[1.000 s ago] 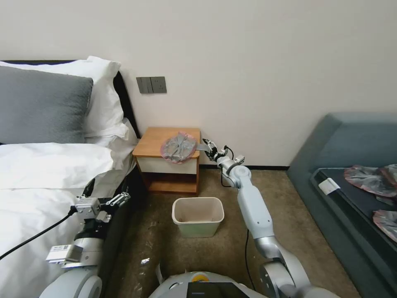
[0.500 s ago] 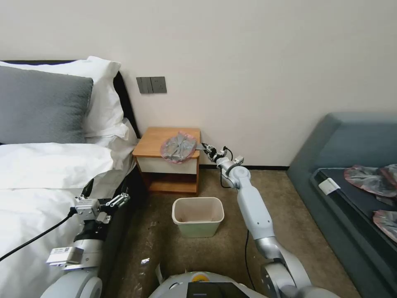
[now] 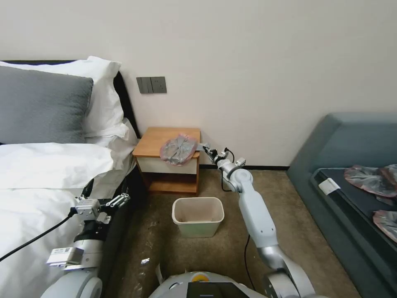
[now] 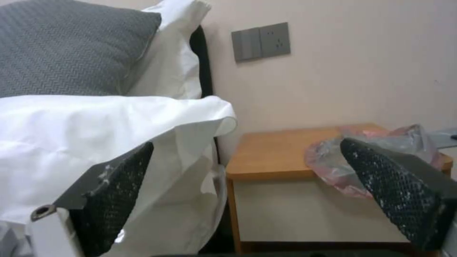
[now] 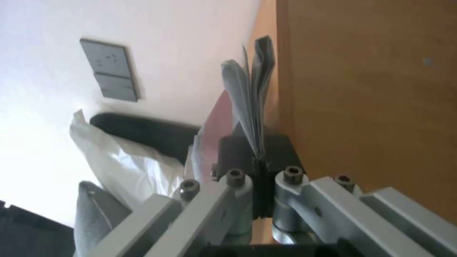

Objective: Pick up the garbage bag from the table and place it over the trash can.

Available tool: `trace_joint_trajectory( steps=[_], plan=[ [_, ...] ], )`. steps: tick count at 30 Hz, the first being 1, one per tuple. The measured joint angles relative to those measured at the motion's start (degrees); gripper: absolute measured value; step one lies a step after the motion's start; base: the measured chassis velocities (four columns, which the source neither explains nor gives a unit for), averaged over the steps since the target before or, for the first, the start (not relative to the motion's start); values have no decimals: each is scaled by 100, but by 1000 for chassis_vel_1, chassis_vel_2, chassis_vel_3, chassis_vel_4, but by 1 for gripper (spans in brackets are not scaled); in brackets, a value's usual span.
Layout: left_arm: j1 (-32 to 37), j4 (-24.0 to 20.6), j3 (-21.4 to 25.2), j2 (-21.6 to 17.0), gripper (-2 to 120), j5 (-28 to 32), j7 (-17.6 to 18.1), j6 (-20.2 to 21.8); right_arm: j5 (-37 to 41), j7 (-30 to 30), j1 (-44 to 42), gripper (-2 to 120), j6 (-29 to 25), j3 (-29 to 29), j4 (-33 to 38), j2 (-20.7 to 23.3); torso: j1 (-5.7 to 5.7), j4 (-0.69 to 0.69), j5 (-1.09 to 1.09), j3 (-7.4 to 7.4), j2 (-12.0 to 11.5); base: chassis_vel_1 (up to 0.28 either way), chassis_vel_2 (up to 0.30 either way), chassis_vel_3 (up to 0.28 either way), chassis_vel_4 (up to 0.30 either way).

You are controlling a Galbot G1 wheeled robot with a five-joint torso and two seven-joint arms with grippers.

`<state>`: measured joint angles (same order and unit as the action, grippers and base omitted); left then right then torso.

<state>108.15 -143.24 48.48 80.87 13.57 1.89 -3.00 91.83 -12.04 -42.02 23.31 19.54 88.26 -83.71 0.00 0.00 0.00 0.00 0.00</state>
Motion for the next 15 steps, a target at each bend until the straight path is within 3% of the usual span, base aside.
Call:
trace_joint_trajectory(
  steps=[15],
  plan=[
    [-28, 0, -105, -74, 100, -9, 3, -83, 126, -726, -1891, 0, -130, -190, 2410, 323, 0, -1, 0, -1, 0, 0, 0, 0, 0]
  ],
)
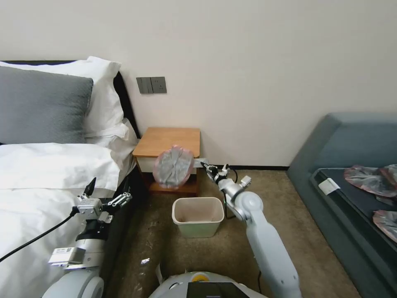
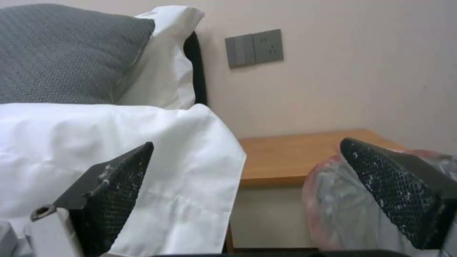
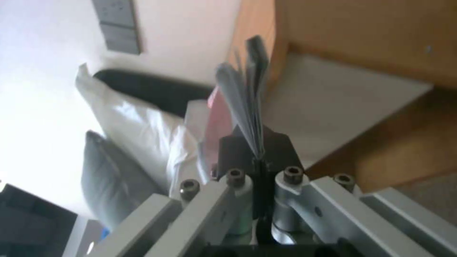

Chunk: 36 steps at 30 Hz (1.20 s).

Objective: Pick up the garbage bag from the table and place it over the trash can.

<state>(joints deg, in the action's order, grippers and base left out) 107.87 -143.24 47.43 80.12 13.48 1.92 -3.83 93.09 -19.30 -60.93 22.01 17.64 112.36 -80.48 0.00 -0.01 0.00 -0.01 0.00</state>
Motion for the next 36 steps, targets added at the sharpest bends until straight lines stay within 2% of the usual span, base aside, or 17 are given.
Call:
trace_joint_trajectory(
  steps=[9, 12, 29, 33, 35, 36],
  plan=[
    [-37, 0, -91, -56, 100, 7, 0, -60, -361, -34, -1189, 0, 18, -69, 898, 63, 0, 0, 0, 0, 0, 0, 0, 0, 0],
    [-77, 58, -135, -82, 100, 16, 3, -76, -679, 41, -1866, 0, 58, -91, 1289, 57, 0, 1, 0, 0, 0, 0, 0, 0, 0],
    [-141, 158, -196, -19, 100, 14, -4, -139, -1281, 133, -2589, 0, 170, -112, 1686, -6, 0, 0, 0, 0, 0, 0, 0, 0, 0],
    [-138, 154, -181, 2, 100, 14, 3, -154, -1727, 147, -2710, 0, 187, -162, 1703, 6, 0, 1, 0, 1, 0, 0, 0, 0, 0],
    [-142, 150, -178, 2, 100, 14, 5, -155, -1824, 152, -2734, 2, 219, -160, 1704, 8, 0, 0, 0, 1, 0, 0, 0, 0, 0],
    [-148, 146, -176, 1, 100, 14, 7, -155, -1899, 152, -2747, 9, 236, -156, 1704, 8, 0, 0, 0, 1, 0, 0, 0, 0, 0]
  ],
)
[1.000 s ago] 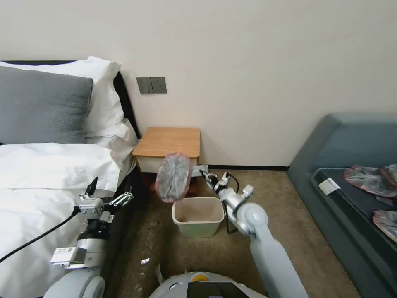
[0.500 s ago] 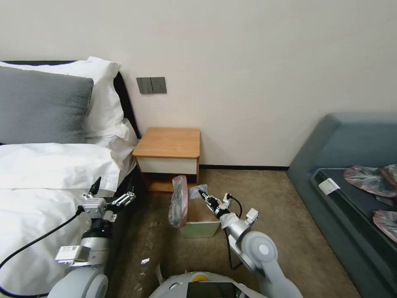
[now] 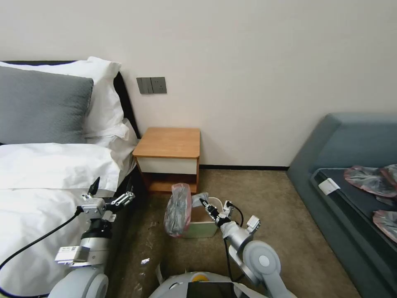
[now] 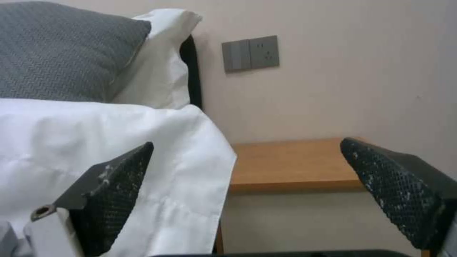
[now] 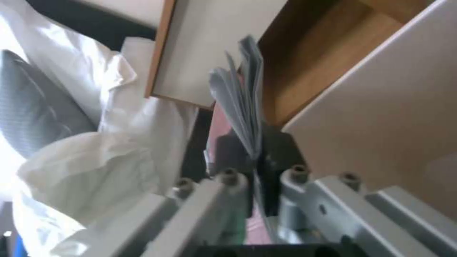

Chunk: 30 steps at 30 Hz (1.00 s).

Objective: Pick up the garbage bag from the table and place it over the trash can.

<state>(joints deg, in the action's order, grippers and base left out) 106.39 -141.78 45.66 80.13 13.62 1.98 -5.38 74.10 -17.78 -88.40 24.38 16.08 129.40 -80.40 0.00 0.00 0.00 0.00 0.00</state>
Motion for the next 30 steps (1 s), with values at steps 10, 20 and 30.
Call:
trace_joint_trajectory(
  steps=[10, 20, 30],
  plan=[
    [-42, -16, -4, -16, 100, 10, 5, 20, -314, -89, -155, 47, 41, 175, 173, 84, 0, 0, 0, 0, 0, 0, 0, 0, 0],
    [-68, 12, -22, -9, 100, 26, 7, 27, -492, -89, -373, 81, 69, 335, 422, 188, 0, 0, 0, 0, 0, 0, 0, 0, 0],
    [-119, 160, -121, -121, 100, 33, -19, 84, -645, -78, -441, 100, 76, 400, 606, 187, 0, 0, 0, 0, 0, 0, 0, 0, 0]
  ],
)
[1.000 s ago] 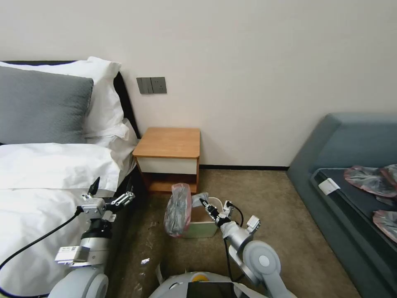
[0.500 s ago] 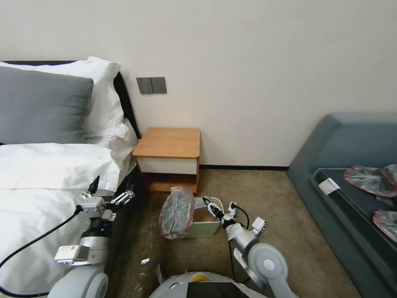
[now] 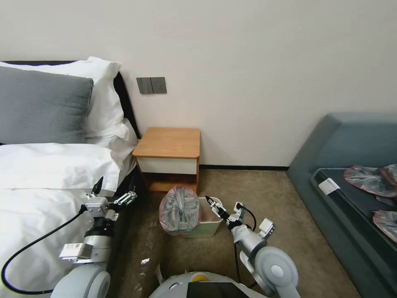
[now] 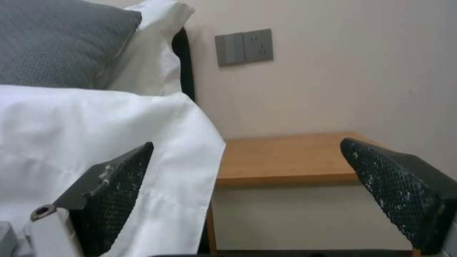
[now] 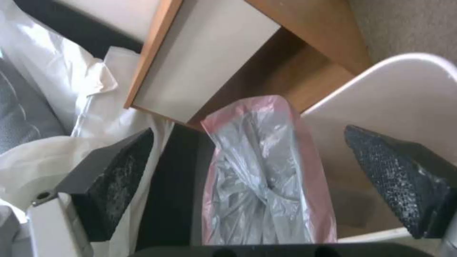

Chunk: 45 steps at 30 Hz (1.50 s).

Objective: Pick up the garbage bag from the table and place it over the trash can.

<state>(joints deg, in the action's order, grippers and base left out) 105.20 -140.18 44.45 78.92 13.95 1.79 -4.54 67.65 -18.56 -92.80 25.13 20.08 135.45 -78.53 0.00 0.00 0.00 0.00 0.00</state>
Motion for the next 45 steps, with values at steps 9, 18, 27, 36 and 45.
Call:
trace_joint_trajectory(
  steps=[9, 18, 27, 36, 45],
  plan=[
    [-48, 211, -370, -215, 98, -146, 38, 155, -29, -38, -46, 100, -4, 194, 126, -68, 0, 0, 0, 0, 0, 0, 0, 0, 0],
    [-109, 568, -1135, -280, 94, -355, 180, 403, -31, -149, -33, 100, -55, 323, 133, -225, 0, 0, 0, 0, 0, 0, 0, 0, 0],
    [-209, 1005, -1700, -361, 91, -469, 302, 577, -108, -146, -39, 100, -75, 406, 123, -314, 0, 0, 0, 0, 0, 0, 0, 0, 0],
    [-360, 1338, -2003, -405, 81, -399, 378, 776, -129, -158, -122, 100, -88, 456, 148, -345, 0, 0, 0, 0, 0, 0, 0, 0, 0],
    [-530, 1600, -2210, -404, 67, -342, 626, 958, -129, -157, -131, 100, -83, 485, 165, -354, 0, 0, 0, 0, 0, 0, 0, 0, 0]
  ],
)
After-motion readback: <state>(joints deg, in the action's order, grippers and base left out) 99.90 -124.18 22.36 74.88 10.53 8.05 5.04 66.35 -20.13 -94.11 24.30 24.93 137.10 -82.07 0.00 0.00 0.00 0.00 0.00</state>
